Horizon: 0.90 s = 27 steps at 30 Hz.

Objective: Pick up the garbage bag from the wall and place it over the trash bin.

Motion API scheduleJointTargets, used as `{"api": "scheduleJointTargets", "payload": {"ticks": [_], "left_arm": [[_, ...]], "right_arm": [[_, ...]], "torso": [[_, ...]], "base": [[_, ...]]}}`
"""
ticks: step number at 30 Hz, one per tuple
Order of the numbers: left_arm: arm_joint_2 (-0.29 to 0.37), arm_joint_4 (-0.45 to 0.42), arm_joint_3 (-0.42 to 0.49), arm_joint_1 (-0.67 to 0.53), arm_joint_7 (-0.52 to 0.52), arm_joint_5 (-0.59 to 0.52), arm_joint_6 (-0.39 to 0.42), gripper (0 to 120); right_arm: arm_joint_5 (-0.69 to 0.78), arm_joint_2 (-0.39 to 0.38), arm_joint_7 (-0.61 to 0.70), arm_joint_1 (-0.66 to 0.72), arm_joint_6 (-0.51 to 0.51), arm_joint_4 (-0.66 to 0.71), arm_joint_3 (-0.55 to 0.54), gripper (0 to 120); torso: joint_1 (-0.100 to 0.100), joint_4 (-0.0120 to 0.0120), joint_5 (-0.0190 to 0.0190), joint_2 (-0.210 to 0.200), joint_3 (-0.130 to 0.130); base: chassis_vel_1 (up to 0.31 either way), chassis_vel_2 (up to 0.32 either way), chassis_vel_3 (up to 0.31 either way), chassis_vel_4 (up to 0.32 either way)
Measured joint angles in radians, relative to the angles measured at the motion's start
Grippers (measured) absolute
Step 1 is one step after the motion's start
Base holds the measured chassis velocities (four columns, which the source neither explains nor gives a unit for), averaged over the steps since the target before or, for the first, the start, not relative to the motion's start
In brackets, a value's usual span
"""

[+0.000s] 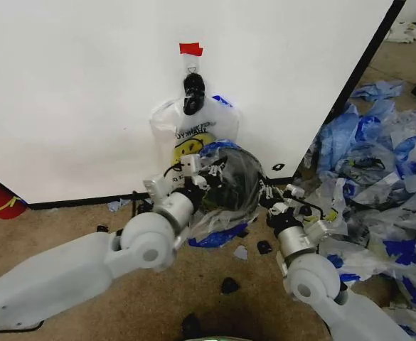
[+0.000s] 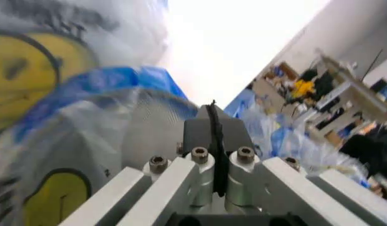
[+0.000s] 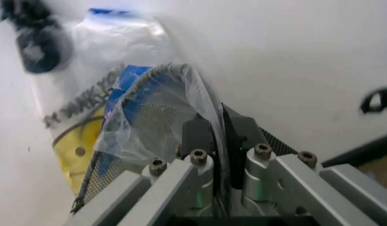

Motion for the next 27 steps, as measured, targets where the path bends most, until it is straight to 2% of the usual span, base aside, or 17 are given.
{"api": "scheduleJointTargets", "payload": {"ticks": [2,3,6,9,10,13,15,19,21,23,24,27], "left_arm": [[0.024,-0.026,-0.065,0.063,0.017,-0.004,0.001,0],[0.024,-0.026,-0.065,0.063,0.017,-0.004,0.001,0],[0.069,-0.065,-0.208,0.200,0.047,0.008,0.002,0],[0.066,-0.086,-0.361,0.343,0.067,0.023,0.006,13],[0.066,-0.086,-0.361,0.343,0.067,0.023,0.006,13],[0.032,-0.093,-0.486,0.487,0.103,0.025,0.007,24],[0.009,-0.090,-0.536,0.572,0.153,0.028,0.003,32],[-0.021,-0.077,-0.551,0.653,0.192,0.039,-0.005,43],[-0.065,-0.069,-0.564,0.752,0.216,0.043,-0.015,56],[-0.092,-0.068,-0.573,0.809,0.231,0.029,-0.015,65],[-0.092,-0.068,-0.573,0.809,0.231,0.029,-0.015,65],[-0.125,-0.069,-0.573,0.854,0.245,0.012,-0.007,74]], "right_arm": [[0.032,0.023,0.010,0.000,0.001,0.000,0.010,0],[0.032,0.023,0.010,0.000,0.001,0.000,0.010,0],[0.067,0.072,0.020,0.000,0.005,0.000,0.029,0],[0.079,0.107,0.025,0.001,0.005,0.002,0.039,0],[0.079,0.107,0.025,0.001,0.005,0.002,0.039,0],[0.095,0.133,0.026,0.002,0.006,0.010,0.051,0],[0.104,0.144,0.026,0.002,0.006,0.017,0.062,0],[0.115,0.151,0.026,0.002,0.007,0.029,0.072,0],[0.119,0.148,0.025,-0.001,0.009,0.041,0.083,0],[0.125,0.140,0.024,-0.007,0.009,0.050,0.091,0],[0.125,0.140,0.024,-0.007,0.009,0.050,0.091,0],[0.128,0.133,0.020,-0.011,0.011,0.058,0.102,0]], "torso": [[0.000,0.0002,-0.0003,0.000,0.000],[0.000,0.0002,-0.0003,0.000,0.000],[0.000,0.0004,0.0000,0.000,0.000],[0.000,0.0002,0.0001,0.000,0.000],[0.000,0.0002,0.0001,0.000,0.000],[0.000,0.0003,-0.0007,0.000,0.000],[0.000,0.0003,0.0001,0.000,0.000],[0.000,-0.0001,0.0000,0.000,0.000],[0.000,0.0002,-0.0001,0.000,0.000],[0.000,0.0003,-0.0001,0.000,0.000],[0.000,0.0003,-0.0001,0.000,0.000],[0.000,0.0004,0.0001,0.000,0.000]], "base": [[0.000,0.000,0.000,0.000],[0.000,0.000,0.000,0.000],[0.000,0.000,0.000,0.000],[0.000,0.000,0.000,0.000],[0.000,0.000,0.000,0.000],[0.000,0.000,0.000,0.000],[0.000,0.000,0.000,0.000],[0.000,0.000,0.000,0.000],[0.000,0.000,0.000,0.000],[0.000,0.000,0.000,0.000],[0.000,0.000,0.000,0.000],[0.000,0.000,0.000,0.000]]}}
